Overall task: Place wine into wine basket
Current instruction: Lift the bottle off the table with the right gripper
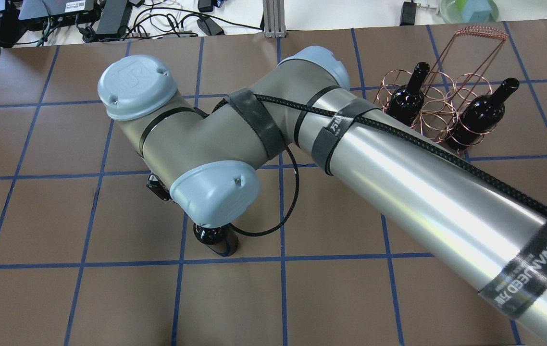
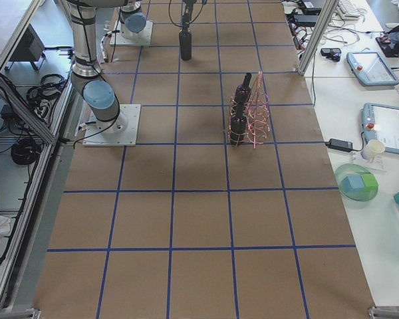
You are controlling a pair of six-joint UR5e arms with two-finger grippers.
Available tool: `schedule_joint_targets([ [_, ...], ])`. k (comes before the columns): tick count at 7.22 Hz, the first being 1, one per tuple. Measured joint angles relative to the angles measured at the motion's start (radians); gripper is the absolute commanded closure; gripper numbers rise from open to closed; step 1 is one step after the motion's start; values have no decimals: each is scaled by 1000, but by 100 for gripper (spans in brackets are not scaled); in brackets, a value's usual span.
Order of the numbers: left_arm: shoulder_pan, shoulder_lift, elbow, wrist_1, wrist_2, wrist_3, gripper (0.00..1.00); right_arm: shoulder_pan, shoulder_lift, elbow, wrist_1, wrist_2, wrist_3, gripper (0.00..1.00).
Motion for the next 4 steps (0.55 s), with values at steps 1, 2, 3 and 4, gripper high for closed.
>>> schedule_joint_targets([
  [1, 0, 0, 0, 0, 0, 0, 12, 0, 0, 0, 1, 3, 0, 52],
  [2, 0, 0, 0, 0, 0, 0, 12, 0, 0, 0, 2, 6, 0, 55],
  [3, 0, 0, 0, 0, 0, 0, 12, 0, 0, 0, 3, 16, 0, 52],
  [4, 0, 0, 0, 0, 0, 0, 12, 0, 0, 0, 4, 30, 1, 47],
])
